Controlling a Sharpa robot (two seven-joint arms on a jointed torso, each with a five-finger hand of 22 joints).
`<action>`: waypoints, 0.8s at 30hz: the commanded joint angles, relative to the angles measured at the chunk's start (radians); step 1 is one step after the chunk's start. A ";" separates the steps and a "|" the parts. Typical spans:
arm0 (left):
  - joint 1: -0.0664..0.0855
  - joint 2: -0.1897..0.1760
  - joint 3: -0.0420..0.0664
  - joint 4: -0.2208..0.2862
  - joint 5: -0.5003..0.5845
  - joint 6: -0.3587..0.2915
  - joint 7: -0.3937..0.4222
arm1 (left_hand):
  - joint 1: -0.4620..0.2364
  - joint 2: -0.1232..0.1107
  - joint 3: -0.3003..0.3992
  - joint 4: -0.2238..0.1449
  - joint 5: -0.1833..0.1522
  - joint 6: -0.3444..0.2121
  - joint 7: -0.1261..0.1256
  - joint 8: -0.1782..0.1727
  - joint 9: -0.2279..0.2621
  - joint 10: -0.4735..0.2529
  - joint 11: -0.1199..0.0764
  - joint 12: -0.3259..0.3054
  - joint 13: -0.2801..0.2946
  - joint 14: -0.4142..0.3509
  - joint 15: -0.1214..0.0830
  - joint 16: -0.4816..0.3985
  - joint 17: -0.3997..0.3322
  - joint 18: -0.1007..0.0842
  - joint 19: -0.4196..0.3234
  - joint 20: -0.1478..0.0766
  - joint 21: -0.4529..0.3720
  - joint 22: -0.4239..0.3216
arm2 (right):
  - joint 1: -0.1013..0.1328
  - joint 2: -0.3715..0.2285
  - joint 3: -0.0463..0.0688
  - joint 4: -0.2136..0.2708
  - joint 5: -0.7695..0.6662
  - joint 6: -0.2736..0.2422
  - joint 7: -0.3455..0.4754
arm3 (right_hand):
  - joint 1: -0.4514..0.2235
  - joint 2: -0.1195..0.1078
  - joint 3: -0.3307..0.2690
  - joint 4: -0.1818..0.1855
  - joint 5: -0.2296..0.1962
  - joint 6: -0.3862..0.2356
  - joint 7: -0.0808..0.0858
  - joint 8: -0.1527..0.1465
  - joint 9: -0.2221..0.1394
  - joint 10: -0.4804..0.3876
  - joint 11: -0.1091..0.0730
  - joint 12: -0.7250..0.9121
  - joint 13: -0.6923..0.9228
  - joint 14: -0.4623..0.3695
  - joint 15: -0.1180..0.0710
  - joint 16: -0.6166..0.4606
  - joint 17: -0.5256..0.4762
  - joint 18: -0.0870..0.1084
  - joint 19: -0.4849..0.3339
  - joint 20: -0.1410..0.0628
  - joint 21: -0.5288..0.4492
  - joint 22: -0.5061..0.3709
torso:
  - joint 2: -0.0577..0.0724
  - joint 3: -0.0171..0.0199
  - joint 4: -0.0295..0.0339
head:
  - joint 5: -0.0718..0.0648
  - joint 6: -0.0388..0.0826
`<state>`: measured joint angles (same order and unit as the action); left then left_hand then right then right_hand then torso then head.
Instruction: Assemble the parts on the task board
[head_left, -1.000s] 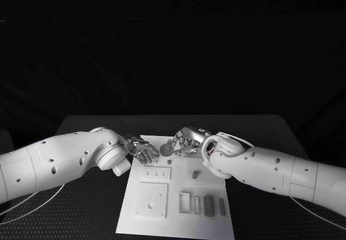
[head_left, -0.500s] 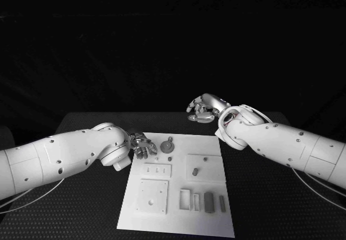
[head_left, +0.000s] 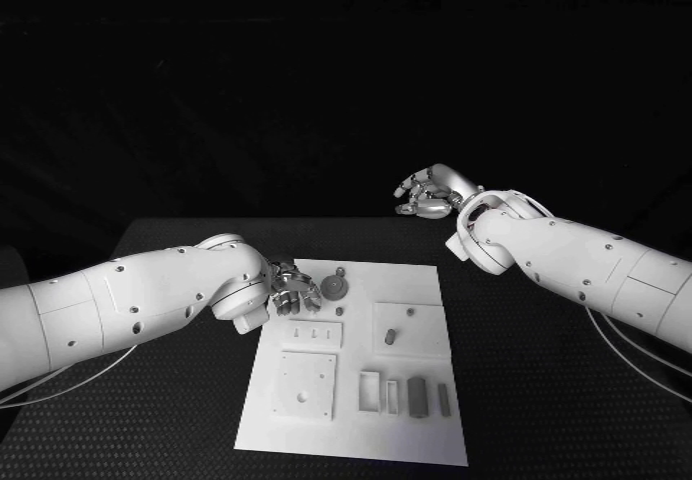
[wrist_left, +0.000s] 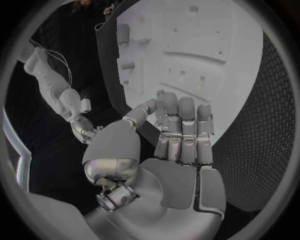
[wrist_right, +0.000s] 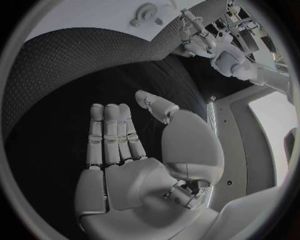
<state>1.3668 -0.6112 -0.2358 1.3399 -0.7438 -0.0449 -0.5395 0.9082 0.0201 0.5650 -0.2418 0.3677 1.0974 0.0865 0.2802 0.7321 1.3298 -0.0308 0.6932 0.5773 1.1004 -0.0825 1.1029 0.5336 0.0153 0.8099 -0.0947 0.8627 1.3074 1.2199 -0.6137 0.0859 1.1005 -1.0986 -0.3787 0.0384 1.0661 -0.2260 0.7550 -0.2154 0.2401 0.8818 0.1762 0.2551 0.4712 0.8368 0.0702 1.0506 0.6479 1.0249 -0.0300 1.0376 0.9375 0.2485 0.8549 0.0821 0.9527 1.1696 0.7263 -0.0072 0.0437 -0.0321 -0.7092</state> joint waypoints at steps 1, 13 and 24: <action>0.002 0.005 -0.004 0.012 0.011 0.035 -0.023 | -0.007 0.006 0.011 -0.005 0.005 0.079 -0.066 0.009 0.236 0.042 -0.054 0.008 0.008 0.020 -0.018 0.009 0.001 -0.003 0.010 -0.100 0.010 0.013 | 0.004 0.010 0.000 -0.025 0.096 0.033 0.066 | 0.000 0.005 -0.004 -0.004 0.008 -0.015 0.003 -0.006 -0.001 -0.017 0.004 -0.009 -0.015 -0.014 0.003 -0.012 -0.015 0.003 -0.013 0.008 -0.014 -0.002 | -0.001 -0.0017 -0.0001 | -0.003 -0.012; 0.001 0.011 -0.004 0.042 -0.064 0.010 -0.019 | -0.015 -0.001 0.020 -0.002 0.004 0.087 -0.063 -0.005 0.233 0.044 -0.045 -0.009 0.007 0.012 -0.009 -0.003 -0.013 -0.003 -0.006 -0.096 0.012 0.005 | 0.005 0.055 0.000 -0.113 0.393 0.131 0.123 | -0.040 0.050 -0.073 -0.025 0.056 -0.072 0.012 0.016 0.006 -0.098 0.095 -0.364 -0.407 -0.258 0.175 -0.395 -0.362 -0.063 -0.312 0.109 -0.355 -0.142 | -0.001 -0.0019 0.0030 | -0.006 -0.022; -0.015 0.008 -0.004 0.062 -0.214 0.008 -0.016 | -0.015 0.001 0.021 0.004 -0.003 0.098 -0.066 -0.008 0.235 0.056 -0.051 -0.015 0.007 0.023 -0.013 0.000 -0.017 0.001 0.002 -0.097 0.022 0.003 | -0.003 0.078 -0.003 -0.129 0.426 0.153 0.123 | -0.087 0.088 -0.159 -0.010 0.094 -0.111 0.004 0.024 -0.011 0.030 0.106 -0.640 -0.583 -0.214 0.194 -0.572 -0.529 -0.055 -0.320 0.134 -0.495 -0.216 | 0.001 -0.0020 0.0012 | 0.003 -0.026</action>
<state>1.3551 -0.6035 -0.2395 1.3998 -0.8893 -0.0356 -0.5576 0.8903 0.0092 0.5838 -0.2409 0.3666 1.1178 0.0776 0.2696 0.7322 1.3477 -0.0487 0.6843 0.5848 1.1152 -0.0963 1.1042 0.5178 0.0153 0.8090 -0.0946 0.8823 1.3079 1.2206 -0.5368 0.0840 0.9689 -0.6988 -0.2623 0.1341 0.9820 -0.1419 0.5990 -0.2247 0.3292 0.7738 0.1737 0.2756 0.4617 0.8616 0.1750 0.4171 0.0660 0.8057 0.1644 0.4678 0.4100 0.1926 0.5283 0.2161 0.4617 0.9552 0.7271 -0.0089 0.0457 -0.0317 -0.7347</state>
